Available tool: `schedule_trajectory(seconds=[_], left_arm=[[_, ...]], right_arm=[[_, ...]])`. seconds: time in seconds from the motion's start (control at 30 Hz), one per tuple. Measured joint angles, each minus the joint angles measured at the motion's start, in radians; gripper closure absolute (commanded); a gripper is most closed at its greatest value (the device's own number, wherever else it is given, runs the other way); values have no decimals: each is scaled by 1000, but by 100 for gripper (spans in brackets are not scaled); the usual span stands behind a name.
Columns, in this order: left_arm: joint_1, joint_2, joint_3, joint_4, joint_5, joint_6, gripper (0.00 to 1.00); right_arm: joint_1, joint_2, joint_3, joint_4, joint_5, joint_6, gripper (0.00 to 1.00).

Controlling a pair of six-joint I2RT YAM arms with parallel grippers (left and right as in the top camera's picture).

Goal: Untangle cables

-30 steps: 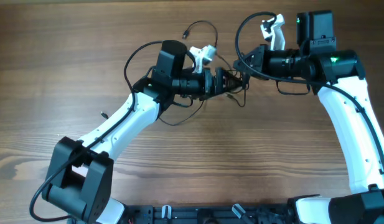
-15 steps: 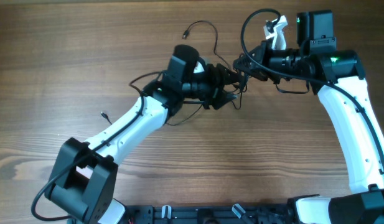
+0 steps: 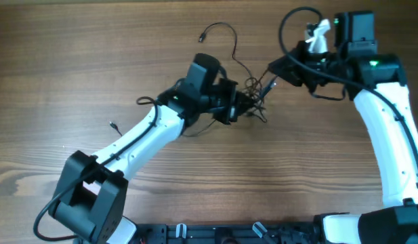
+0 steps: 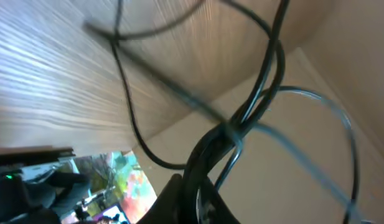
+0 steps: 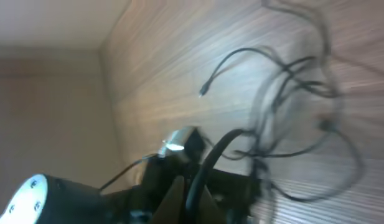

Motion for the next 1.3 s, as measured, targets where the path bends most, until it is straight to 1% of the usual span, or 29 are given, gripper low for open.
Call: schedule_trajectory(seconds=[0.07, 0.13, 0.2, 0.27, 0.3, 0.33, 0.4, 0.43, 0.47, 0.5, 0.53, 0.57, 0.63, 0.67, 0.77, 0.9, 0.97, 1.03, 1.1, 1.13, 1.17, 1.2, 1.27, 1.3], left_arm=[[40, -2, 5, -50, 3, 49, 88], [93, -2, 2, -97, -2, 95, 87], [128, -2, 2, -95, -6, 113, 88], [154, -2, 2, -96, -5, 141, 88], [165, -2, 2, -96, -2, 169, 82], [177, -2, 2, -96, 3, 208, 70], [192, -2, 2, -89, 20, 267, 54], [196, -2, -2, -56, 36, 312, 46], [198, -2, -4, -15, 58, 355, 35], [198, -2, -5, 20, 94, 431, 28], [195, -2, -5, 67, 113, 463, 23], [192, -2, -6, 109, 146, 518, 19], [191, -3, -5, 127, 193, 601, 17], [191, -2, -6, 126, 207, 631, 16], [191, -2, -6, 132, 227, 675, 12], [191, -2, -6, 180, 235, 692, 0], [191, -2, -6, 190, 232, 632, 0], [191, -2, -6, 190, 228, 517, 0], [191, -2, -6, 208, 227, 369, 0], [191, -2, -6, 223, 227, 320, 1], [191, -2, -6, 237, 225, 277, 4], [191, -2, -6, 246, 224, 223, 13], [191, -2, -6, 249, 224, 137, 38], [191, -2, -6, 250, 223, 84, 64]], right_arm=[[-40, 3, -2, -48, 2, -51, 96], [-67, 3, -3, -121, 26, -156, 95], [-69, 3, -4, -186, 113, -198, 96], [-68, 3, -4, -235, 251, -220, 96], [-68, 3, -4, -251, 335, -219, 96], [-69, 3, -4, -260, 389, -219, 96], [-69, 3, -4, -248, 395, -239, 96], [-69, 3, -5, -222, 360, -273, 96], [-65, 3, -5, -183, 282, -343, 95], [-58, 3, -5, -158, 184, -435, 96], [-49, 3, -5, -151, 101, -524, 96], [-37, 3, -5, -163, 8, -661, 96], [-13, 3, -5, -198, -135, -865, 96], [-4, 3, -5, -203, -200, -944, 96], [0, 3, -5, -204, -293, -1058, 96], [0, 3, -5, -207, -378, -1125, 96], [3, 3, -5, -208, -415, -1154, 96], [20, 3, -5, -208, -426, -1169, 96], [58, 3, -5, -208, -419, -1180, 96], [74, 3, -5, -208, -411, -1184, 95], [89, 3, -5, -208, -402, -1184, 96], [106, 3, -5, -208, -391, -1185, 96], [132, 3, -5, -208, -365, -1188, 96], [147, 3, -5, -207, -328, -1188, 95]])
